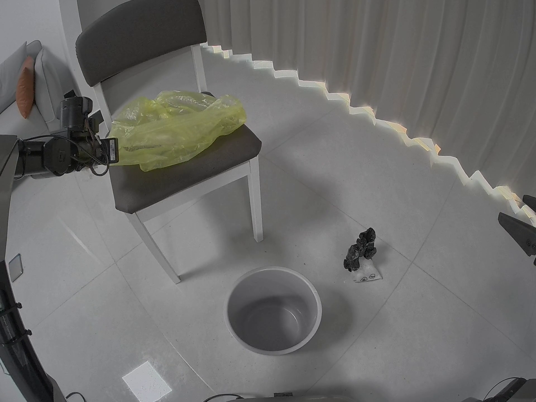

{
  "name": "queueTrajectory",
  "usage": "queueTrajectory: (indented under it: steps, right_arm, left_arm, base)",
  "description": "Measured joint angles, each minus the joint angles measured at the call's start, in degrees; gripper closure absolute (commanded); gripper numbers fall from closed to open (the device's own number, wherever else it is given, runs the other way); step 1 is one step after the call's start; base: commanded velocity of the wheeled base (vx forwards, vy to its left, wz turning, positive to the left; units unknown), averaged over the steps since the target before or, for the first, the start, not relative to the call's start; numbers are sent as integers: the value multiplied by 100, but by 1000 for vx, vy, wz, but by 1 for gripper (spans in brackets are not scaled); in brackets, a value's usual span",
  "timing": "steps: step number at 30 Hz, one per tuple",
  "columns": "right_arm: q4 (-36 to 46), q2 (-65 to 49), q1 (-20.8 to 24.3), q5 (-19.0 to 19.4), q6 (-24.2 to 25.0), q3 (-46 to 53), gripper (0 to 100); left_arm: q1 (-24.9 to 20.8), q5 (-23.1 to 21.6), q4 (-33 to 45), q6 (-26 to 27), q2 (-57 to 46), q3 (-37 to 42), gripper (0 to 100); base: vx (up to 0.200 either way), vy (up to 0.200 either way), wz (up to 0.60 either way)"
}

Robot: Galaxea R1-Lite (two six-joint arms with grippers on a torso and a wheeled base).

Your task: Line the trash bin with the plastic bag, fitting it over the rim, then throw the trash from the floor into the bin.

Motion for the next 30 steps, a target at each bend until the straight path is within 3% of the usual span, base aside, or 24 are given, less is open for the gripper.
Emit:
queueTrajectory:
  steps: [8,13,24,30]
  right_arm:
    - [0,52,35,93,-20,37,0]
    - [5,66,59,233,-22,63,0]
    - [11,59,204,411,-29,177,0]
    - [24,17,236,646,-13,205,0]
  left_arm:
    - [-111,-121,65,113,-623,333,100]
    - [-351,-290,414,538,-1431,600,100]
    - [-1404,-495,2664,1985,-3221,168,100]
    - [-2147,-519,3769,2246,-3728,-712,100]
  base:
    - [0,0,0]
    - [0,0,0]
    - [0,0,0]
    - [0,0,0]
